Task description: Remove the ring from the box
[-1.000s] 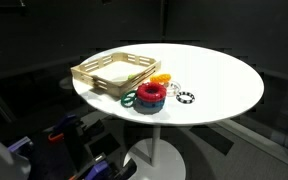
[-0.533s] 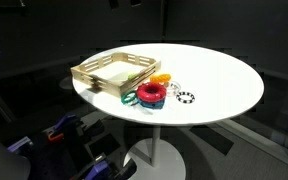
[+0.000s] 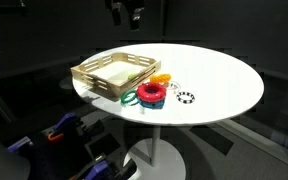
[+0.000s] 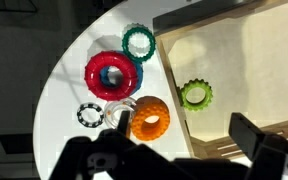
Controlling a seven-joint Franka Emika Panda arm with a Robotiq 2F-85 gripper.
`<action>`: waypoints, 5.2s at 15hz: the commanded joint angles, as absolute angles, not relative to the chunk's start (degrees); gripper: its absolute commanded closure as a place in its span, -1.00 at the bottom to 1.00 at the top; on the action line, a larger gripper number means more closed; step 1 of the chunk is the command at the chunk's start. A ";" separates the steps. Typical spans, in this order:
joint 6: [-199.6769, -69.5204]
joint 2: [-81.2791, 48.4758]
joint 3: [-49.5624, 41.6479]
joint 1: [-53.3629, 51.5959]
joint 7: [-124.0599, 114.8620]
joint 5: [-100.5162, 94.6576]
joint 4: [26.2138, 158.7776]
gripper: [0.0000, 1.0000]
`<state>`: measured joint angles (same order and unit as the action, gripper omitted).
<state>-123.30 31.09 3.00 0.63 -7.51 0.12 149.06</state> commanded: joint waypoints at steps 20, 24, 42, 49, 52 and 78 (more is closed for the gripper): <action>-138.00 15.94 5.70 -2.32 -11.21 2.36 149.47 -1.00; -142.13 10.67 5.56 -3.46 -10.74 4.17 147.99 -1.00; -150.43 -9.37 6.36 -8.24 -11.94 4.94 139.17 -1.00; -151.97 -11.72 5.80 -8.64 -12.05 3.74 137.52 -0.09; -152.08 -11.71 5.67 -8.52 -11.90 3.94 137.25 0.40; -143.54 0.87 3.37 -4.49 -11.78 6.12 136.40 0.86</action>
<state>-146.73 -2.44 4.64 -5.67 -8.86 10.94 135.72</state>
